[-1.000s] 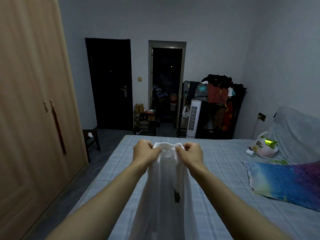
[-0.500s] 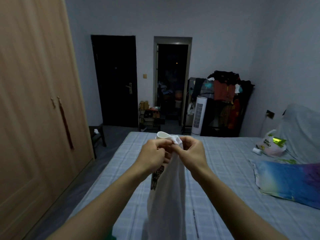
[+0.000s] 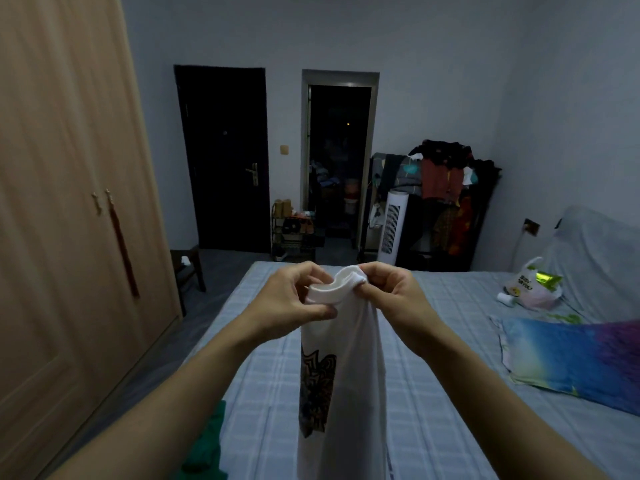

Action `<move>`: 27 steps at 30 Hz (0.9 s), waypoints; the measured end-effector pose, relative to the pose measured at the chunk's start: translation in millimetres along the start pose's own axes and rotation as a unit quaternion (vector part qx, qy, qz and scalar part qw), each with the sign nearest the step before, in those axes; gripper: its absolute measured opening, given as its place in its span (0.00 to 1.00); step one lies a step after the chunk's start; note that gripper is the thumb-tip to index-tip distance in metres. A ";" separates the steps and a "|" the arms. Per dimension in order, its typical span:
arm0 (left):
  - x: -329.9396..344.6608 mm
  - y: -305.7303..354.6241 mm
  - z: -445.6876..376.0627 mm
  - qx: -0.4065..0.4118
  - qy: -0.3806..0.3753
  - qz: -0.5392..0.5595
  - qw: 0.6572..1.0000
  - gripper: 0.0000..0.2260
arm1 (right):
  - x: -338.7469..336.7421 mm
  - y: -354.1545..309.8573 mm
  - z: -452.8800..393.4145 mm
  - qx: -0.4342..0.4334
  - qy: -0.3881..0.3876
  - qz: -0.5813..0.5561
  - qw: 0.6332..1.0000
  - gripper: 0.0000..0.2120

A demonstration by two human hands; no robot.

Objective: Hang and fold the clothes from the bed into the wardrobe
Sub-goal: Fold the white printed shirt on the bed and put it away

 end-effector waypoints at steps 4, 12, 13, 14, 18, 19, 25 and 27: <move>12.6 9.7 -4.6 0.018 0.001 -0.031 0.999 0.22 | -4.0 0.7 7.2 -0.005 -0.012 -0.038 0.999 0.10; 22.2 33.3 -9.0 0.009 -0.023 -0.027 0.999 0.06 | -26.5 5.8 18.9 -0.021 0.023 -0.017 0.999 0.08; 21.9 37.0 -9.6 0.010 -0.025 -0.030 0.999 0.06 | -25.9 5.8 21.2 -0.028 0.019 -0.013 0.999 0.08; 22.9 40.3 -10.5 0.011 -0.032 -0.035 0.999 0.05 | -26.2 6.1 24.4 -0.036 0.017 -0.013 0.999 0.09; 22.4 46.5 -12.4 0.011 -0.057 -0.060 0.997 0.05 | -29.6 18.8 41.4 -0.035 0.029 -0.054 0.998 0.17; 20.2 45.7 -13.0 0.007 -0.054 -0.063 0.996 0.05 | -29.5 24.4 46.0 -0.031 0.030 -0.056 0.997 0.17; 10.6 38.3 -16.0 -0.013 -0.039 -0.090 0.995 0.06 | -18.1 58.8 63.8 -0.022 0.032 0.021 0.999 0.12; 10.9 37.5 -15.5 -0.016 -0.045 -0.088 0.995 0.06 | -14.6 61.4 66.0 -0.037 0.047 0.066 0.996 0.15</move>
Point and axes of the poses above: each hand's wrist, its own z-axis away from the middle knuckle, its own x-axis out of the palm, y = z × x, the point moved 8 cm from there along -z, towards the middle knuckle, and after that the axes turned 5 degrees about x, right-handed, at the moved point
